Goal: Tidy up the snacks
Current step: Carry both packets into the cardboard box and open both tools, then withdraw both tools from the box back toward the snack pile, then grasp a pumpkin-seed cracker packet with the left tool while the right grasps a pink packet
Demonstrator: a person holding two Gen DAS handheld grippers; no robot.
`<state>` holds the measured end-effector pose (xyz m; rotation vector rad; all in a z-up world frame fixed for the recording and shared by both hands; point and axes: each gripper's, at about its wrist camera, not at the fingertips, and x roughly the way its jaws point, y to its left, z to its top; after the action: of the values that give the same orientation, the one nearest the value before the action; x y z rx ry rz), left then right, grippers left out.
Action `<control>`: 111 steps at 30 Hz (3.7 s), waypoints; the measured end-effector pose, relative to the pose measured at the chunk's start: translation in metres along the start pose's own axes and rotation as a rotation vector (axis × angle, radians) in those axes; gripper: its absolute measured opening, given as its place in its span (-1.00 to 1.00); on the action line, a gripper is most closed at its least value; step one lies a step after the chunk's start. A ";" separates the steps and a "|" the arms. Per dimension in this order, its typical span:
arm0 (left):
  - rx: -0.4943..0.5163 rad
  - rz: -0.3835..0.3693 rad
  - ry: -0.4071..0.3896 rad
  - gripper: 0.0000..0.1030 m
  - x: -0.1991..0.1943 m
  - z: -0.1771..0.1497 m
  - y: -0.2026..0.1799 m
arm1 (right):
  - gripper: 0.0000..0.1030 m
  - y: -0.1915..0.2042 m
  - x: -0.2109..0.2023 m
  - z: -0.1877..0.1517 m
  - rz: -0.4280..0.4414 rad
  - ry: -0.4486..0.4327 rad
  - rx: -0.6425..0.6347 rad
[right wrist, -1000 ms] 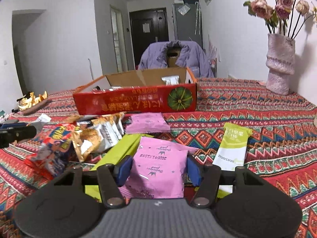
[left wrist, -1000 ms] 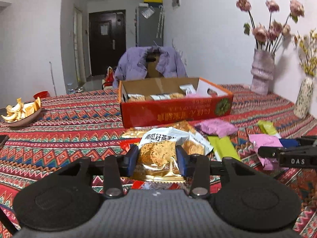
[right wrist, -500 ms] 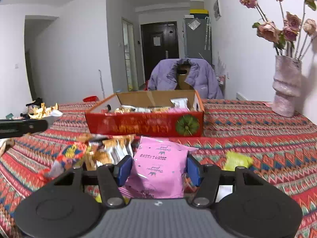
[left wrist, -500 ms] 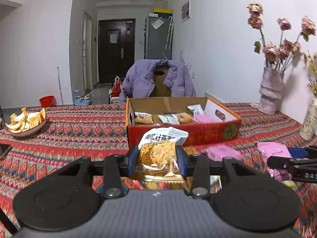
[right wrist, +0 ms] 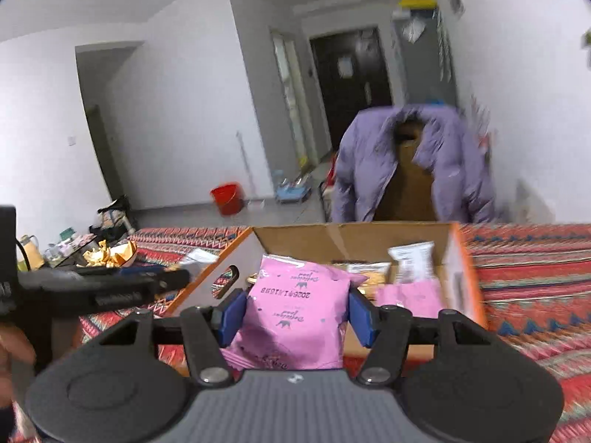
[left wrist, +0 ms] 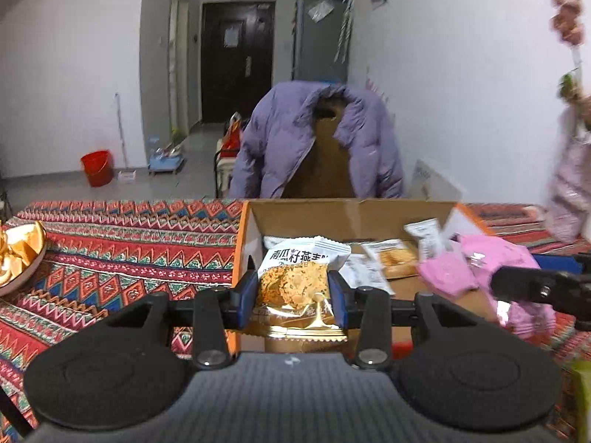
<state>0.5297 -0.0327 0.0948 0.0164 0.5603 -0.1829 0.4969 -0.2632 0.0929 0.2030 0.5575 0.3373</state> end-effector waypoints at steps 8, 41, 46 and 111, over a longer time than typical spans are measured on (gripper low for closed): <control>-0.061 0.025 0.068 0.05 0.054 -0.008 0.006 | 0.19 -0.008 0.118 0.001 -0.017 0.233 -0.022; -0.001 0.018 -0.175 0.73 -0.176 -0.089 0.028 | 1.00 0.023 -0.128 -0.071 -0.027 -0.061 -0.122; 0.029 0.000 -0.167 0.76 -0.217 -0.126 0.021 | 1.00 0.052 -0.160 -0.111 -0.075 -0.110 -0.198; 0.341 -0.188 0.092 -0.20 -0.070 -0.148 -0.092 | 0.25 -0.010 -0.003 -0.113 -0.098 0.138 -0.006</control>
<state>0.3774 -0.1018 0.0101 0.3050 0.6173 -0.4612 0.4352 -0.2626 -0.0019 0.1467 0.7002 0.2586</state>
